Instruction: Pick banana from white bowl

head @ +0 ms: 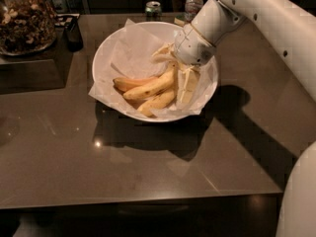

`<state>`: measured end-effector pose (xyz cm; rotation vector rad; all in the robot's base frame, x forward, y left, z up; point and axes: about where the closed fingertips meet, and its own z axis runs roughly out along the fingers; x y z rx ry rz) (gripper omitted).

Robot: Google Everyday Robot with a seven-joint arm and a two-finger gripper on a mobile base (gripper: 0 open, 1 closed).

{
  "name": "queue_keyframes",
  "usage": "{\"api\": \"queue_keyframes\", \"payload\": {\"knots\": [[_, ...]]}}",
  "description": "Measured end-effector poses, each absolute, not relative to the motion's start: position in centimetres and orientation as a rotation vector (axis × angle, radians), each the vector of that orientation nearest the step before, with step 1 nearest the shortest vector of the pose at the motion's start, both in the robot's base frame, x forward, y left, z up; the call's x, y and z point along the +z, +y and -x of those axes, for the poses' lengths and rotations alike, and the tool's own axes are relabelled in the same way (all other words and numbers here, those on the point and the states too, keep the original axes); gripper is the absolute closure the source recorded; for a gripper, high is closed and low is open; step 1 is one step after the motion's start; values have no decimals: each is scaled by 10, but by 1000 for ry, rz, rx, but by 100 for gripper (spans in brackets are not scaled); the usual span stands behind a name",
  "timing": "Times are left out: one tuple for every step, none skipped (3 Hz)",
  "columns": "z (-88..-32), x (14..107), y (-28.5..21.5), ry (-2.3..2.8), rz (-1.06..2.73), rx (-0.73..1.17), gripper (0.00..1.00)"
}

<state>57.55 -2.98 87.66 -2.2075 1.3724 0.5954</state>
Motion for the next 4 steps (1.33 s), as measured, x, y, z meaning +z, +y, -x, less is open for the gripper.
{"api": "queue_keyframes", "payload": {"knots": [[-576, 865, -20, 1337, 2229, 612, 12], [-575, 861, -14, 1320, 2234, 606, 30], [-573, 860, -12, 1316, 2222, 597, 54], [-572, 861, -13, 1318, 2206, 583, 77]]}}
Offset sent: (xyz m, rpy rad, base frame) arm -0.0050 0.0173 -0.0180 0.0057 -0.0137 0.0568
